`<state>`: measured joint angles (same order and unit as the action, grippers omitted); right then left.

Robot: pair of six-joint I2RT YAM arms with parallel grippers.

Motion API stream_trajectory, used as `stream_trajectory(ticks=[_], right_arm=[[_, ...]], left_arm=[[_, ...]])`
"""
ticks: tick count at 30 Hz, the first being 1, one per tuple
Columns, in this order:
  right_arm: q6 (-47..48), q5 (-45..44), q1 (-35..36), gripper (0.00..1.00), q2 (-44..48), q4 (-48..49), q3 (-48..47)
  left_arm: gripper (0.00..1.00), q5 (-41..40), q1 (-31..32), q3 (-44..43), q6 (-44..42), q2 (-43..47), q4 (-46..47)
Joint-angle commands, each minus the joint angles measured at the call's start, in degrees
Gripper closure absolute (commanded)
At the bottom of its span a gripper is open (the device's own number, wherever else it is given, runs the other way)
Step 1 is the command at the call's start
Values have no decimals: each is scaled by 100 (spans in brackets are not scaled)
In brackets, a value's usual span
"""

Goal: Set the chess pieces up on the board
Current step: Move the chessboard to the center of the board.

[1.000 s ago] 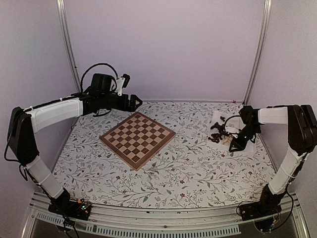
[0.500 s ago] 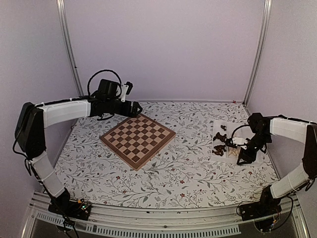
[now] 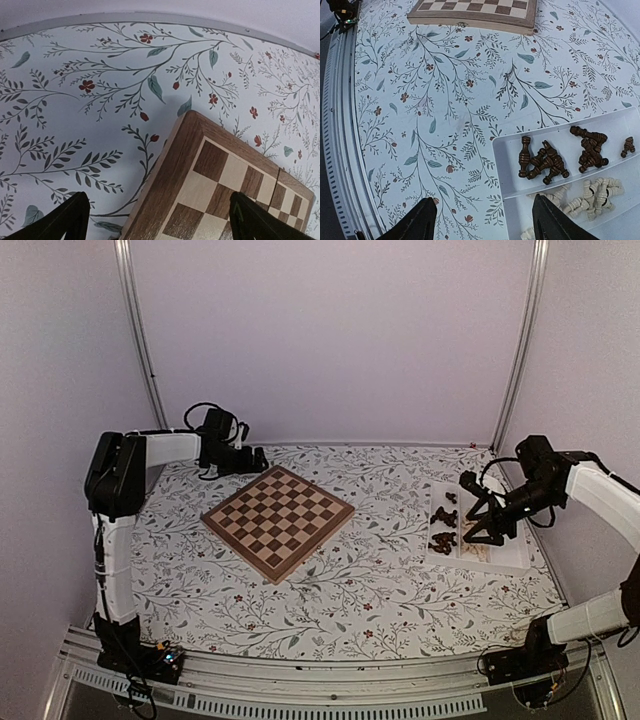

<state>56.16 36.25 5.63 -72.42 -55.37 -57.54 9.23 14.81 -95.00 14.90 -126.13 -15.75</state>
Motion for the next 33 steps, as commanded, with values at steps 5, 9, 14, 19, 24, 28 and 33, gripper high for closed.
stream_trajectory(ticks=[5, 9, 14, 19, 24, 28, 33], right_arm=[[-129, 727, 21, 30, -45, 302, 293], [-165, 809, 24, 30, -190, 340, 275], [-184, 914, 28, 30, -285, 444, 308], [-162, 995, 26, 30, -341, 512, 380], [-95, 1063, 20, 30, -411, 525, 410], [-54, 1123, 26, 30, -456, 560, 449], [-35, 1223, 21, 30, -483, 627, 528]], left_arm=[[1, 1104, 99, -907, -449, -775, -869], [1, 1012, 126, -1167, -683, -1121, -1195], [1, 1382, 253, -1143, -893, -1199, -1230], [3, 1849, 565, -940, -1222, -1035, -1230], [5, 2177, 969, -440, -1538, -739, -1176], [8, 2493, 1262, -79, -1697, -551, -1108], [11, 2747, 1717, 69, -1830, -468, -1153]])
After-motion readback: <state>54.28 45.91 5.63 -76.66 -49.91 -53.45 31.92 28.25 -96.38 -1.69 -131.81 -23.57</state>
